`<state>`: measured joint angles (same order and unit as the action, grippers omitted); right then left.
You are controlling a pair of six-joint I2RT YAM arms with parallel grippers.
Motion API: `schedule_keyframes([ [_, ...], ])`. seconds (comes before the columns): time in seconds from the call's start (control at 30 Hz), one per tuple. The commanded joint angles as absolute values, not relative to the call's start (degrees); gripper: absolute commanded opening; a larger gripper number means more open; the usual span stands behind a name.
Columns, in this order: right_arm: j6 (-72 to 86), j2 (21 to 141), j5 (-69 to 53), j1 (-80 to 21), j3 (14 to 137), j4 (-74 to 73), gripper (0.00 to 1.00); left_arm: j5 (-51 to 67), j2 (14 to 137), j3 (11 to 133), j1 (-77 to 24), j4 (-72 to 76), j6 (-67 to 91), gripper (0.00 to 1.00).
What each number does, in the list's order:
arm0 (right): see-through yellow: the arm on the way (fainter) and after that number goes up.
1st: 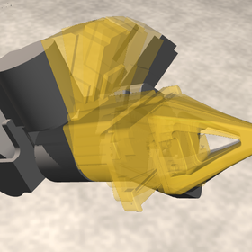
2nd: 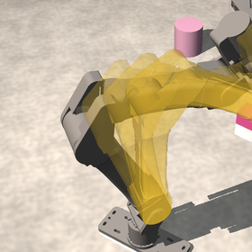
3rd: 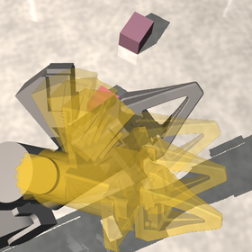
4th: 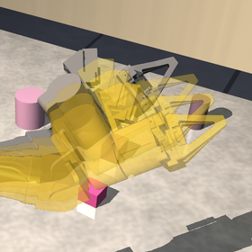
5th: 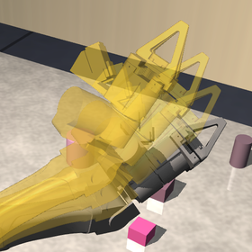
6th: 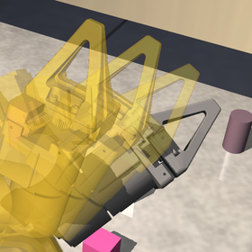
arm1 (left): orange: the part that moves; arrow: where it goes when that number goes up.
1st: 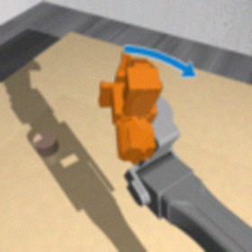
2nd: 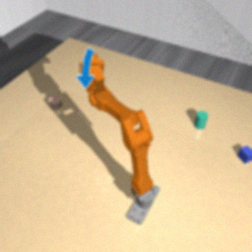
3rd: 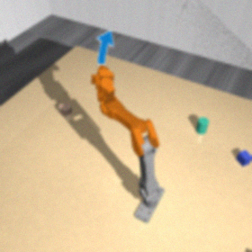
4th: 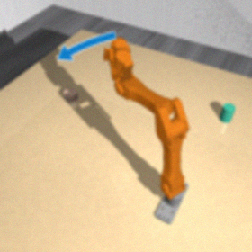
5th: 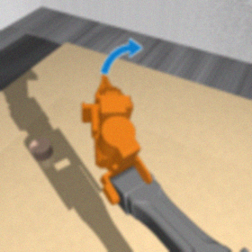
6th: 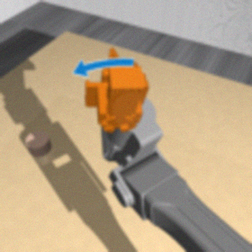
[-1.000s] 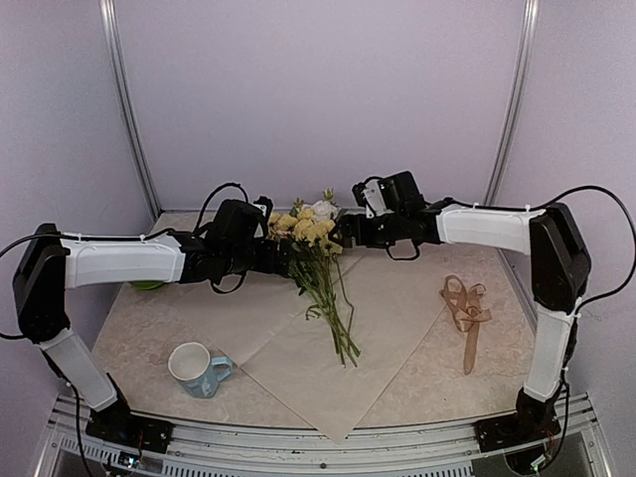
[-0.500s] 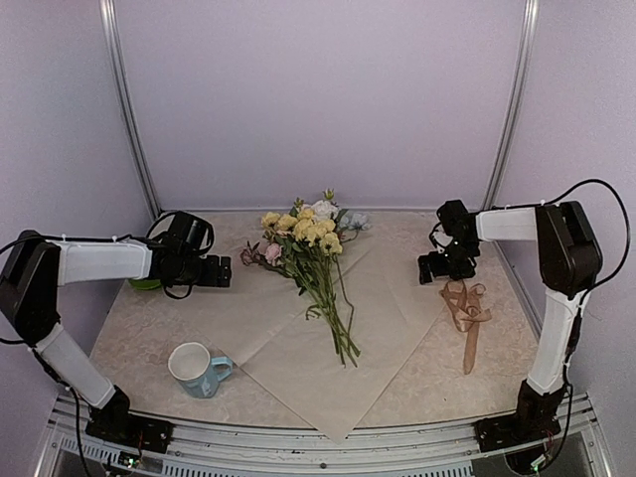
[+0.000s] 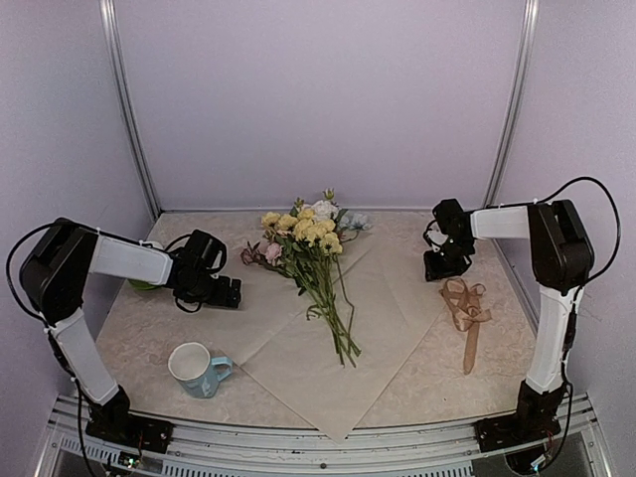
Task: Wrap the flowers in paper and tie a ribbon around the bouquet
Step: Move the flattened wrapping paper to the center of the board.
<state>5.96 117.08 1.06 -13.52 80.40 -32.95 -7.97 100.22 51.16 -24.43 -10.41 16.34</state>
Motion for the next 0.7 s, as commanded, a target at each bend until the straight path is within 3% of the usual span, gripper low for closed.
schedule_keyframes([
  [0.0, 7.73, 120.92, 5.4, -13.47, 76.41, -35.7, 0.29, -4.07, 104.41, 52.91, -27.93, -8.96, 15.65, 0.99],
  [0.07, 8.25, 120.04, 6.95, -13.27, 74.91, -34.72, 0.11, -4.0, 106.46, 54.29, -30.05, -9.24, 14.98, 0.99],
  [0.13, 8.75, 118.66, 8.54, -12.61, 73.65, -33.88, 0.02, -3.69, 108.28, 55.42, -31.68, -9.57, 14.85, 0.99],
  [0.57, 7.82, 114.48, 8.08, -1.1, 68.67, -31.63, 0.07, -1.62, 114.51, 62.88, -38.04, -10.75, 14.47, 0.99],
  [0.67, 6.89, 113.67, 3.32, -1.67, 69.85, -31.51, 0.15, -4.64, 113.06, 63.3, -37.12, -11.16, 14.7, 0.99],
])
